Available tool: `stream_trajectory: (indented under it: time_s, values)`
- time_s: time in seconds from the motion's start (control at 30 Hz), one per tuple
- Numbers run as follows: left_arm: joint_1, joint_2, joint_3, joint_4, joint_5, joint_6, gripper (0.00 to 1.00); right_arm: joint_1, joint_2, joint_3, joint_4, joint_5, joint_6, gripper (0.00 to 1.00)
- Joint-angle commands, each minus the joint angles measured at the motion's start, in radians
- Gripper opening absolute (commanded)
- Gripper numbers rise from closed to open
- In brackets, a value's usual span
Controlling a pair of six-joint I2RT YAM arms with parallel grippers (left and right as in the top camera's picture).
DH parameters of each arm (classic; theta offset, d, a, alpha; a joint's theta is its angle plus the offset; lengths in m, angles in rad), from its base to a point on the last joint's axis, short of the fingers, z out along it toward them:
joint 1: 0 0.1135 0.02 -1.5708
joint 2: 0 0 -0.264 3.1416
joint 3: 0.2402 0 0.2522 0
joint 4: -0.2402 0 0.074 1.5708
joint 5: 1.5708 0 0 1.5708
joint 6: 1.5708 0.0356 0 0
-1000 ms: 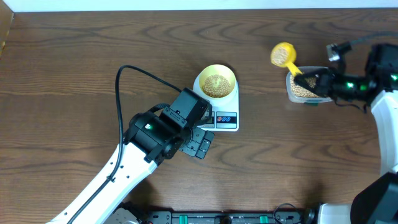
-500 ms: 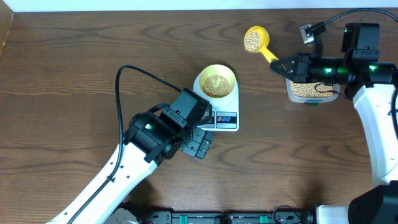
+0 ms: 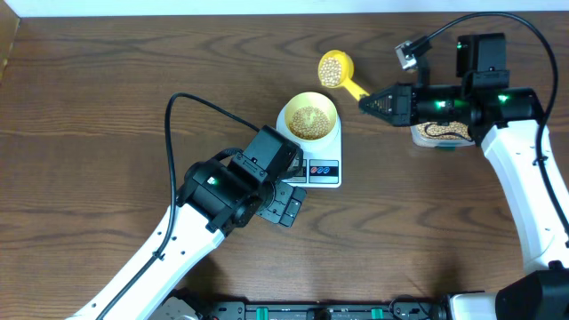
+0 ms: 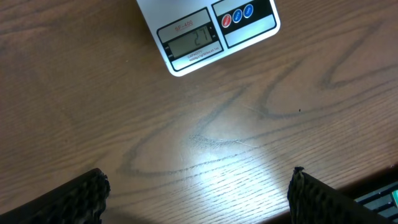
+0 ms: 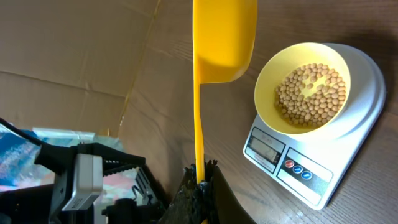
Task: Scoop item into bowl and weigh 50g on scale
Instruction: 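Lift the filled scoop left over the yellow bowl with the right gripper, then tilt the scoop with the right gripper to pour soybeans into the bowl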
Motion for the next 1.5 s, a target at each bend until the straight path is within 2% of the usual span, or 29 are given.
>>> stream_trajectory:
  time_s: [0.0,0.4,1.47]
  values:
    - [-0.002,-0.004,0.024,0.000,-0.013,0.005,0.94,0.028,-0.001,0.018,-0.003,0.031,-0.010,0.01]
    - [-0.002,-0.004,0.024,0.000,-0.013,0.005,0.94,0.137,0.025,0.018,-0.008,0.253,-0.059,0.01]
    - [-0.002,-0.004,0.024,0.000,-0.013,0.005,0.94,0.245,0.128,0.018,-0.030,0.522,-0.190,0.01]
